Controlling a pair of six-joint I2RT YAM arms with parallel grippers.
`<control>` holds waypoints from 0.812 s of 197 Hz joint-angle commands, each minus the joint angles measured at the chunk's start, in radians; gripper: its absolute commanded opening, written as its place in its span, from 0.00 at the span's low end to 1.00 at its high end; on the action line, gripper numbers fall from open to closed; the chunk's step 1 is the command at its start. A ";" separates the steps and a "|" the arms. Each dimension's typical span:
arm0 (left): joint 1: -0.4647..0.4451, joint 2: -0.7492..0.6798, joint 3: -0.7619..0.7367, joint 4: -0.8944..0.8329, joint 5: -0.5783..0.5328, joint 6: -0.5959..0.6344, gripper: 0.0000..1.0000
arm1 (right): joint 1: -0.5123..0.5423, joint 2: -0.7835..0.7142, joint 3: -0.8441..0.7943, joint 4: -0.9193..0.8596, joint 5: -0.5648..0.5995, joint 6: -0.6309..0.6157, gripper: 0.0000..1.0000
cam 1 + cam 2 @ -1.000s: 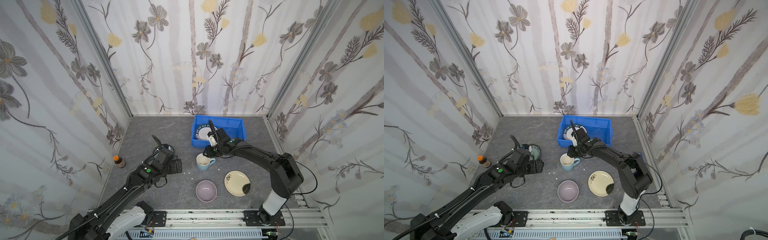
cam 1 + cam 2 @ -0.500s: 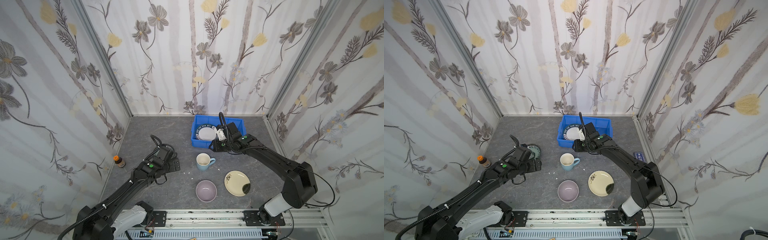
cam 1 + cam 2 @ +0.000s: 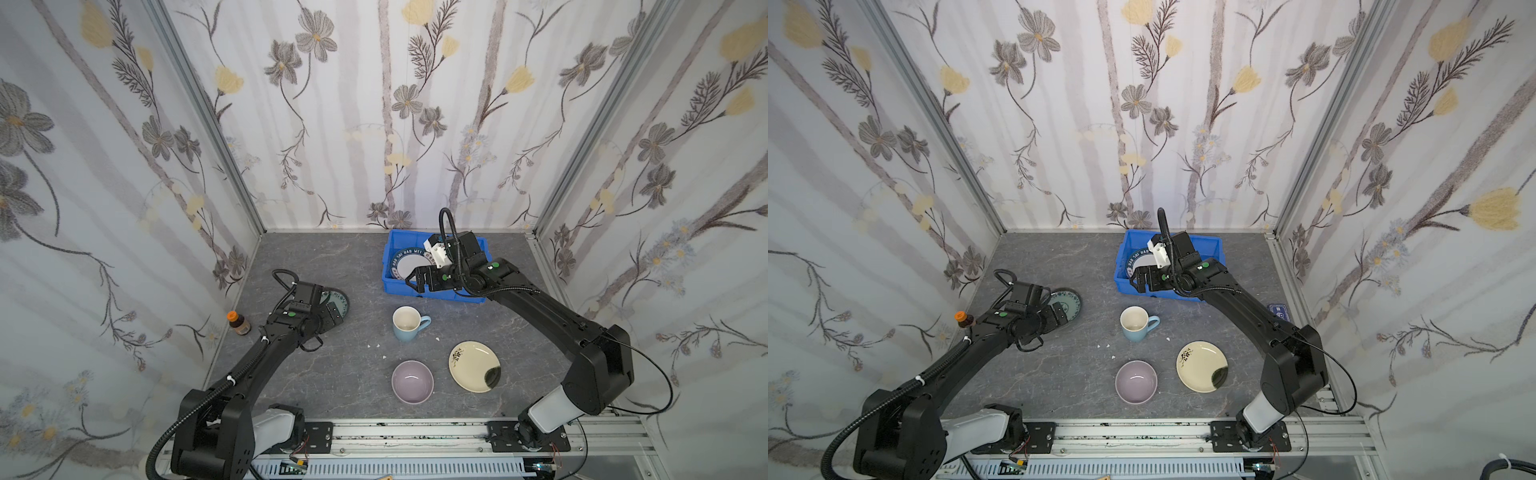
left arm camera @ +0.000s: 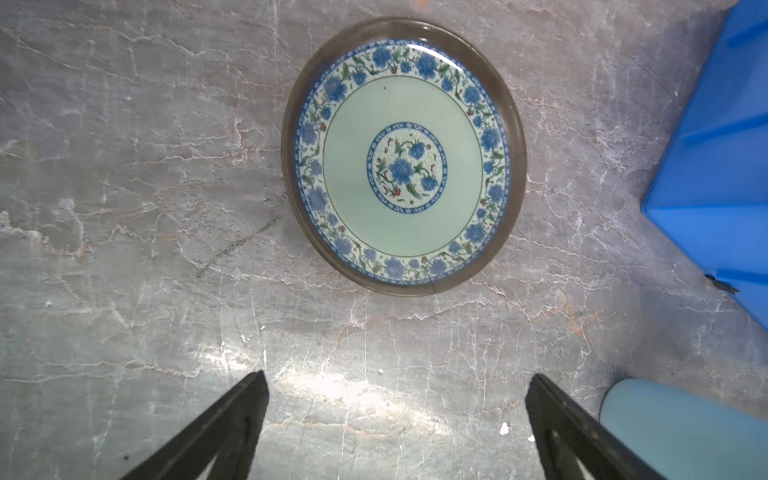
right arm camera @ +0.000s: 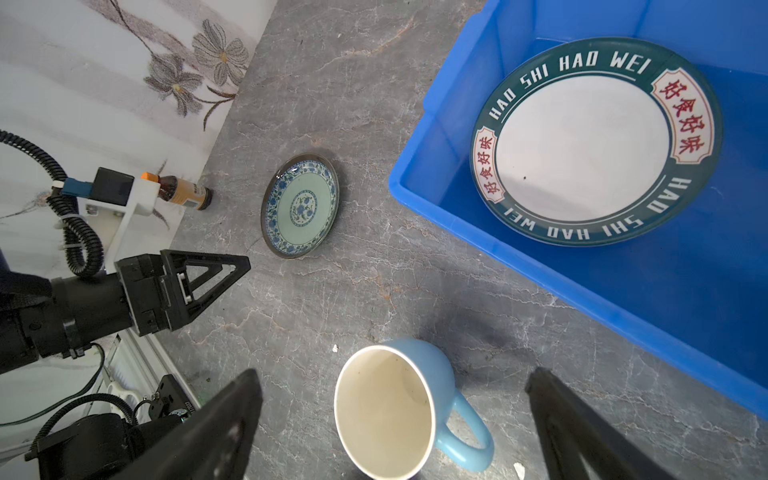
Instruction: Place the mixed dishes into the plastic bin
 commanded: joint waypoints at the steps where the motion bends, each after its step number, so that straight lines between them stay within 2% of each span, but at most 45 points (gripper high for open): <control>1: 0.013 0.036 0.046 0.015 0.000 -0.007 1.00 | -0.009 0.026 0.025 0.037 -0.055 -0.038 1.00; 40: 0.042 0.130 0.094 -0.003 -0.029 -0.001 1.00 | -0.032 0.070 0.026 0.069 -0.108 -0.057 0.99; 77: 0.096 0.196 0.076 0.038 -0.008 -0.011 0.93 | -0.037 0.116 0.044 0.104 -0.177 -0.072 0.99; 100: 0.108 0.231 0.081 0.062 -0.002 -0.026 0.88 | 0.005 0.176 0.125 0.085 -0.210 -0.076 0.99; 125: 0.125 0.261 0.094 0.077 -0.004 -0.030 0.81 | 0.085 0.278 0.282 0.035 -0.203 -0.080 0.89; 140: 0.139 0.279 0.102 0.084 -0.003 -0.038 0.73 | 0.119 0.365 0.391 0.005 -0.197 -0.066 0.72; 160: 0.149 0.298 0.111 0.091 0.003 -0.039 0.68 | 0.161 0.495 0.548 -0.059 -0.164 -0.061 0.63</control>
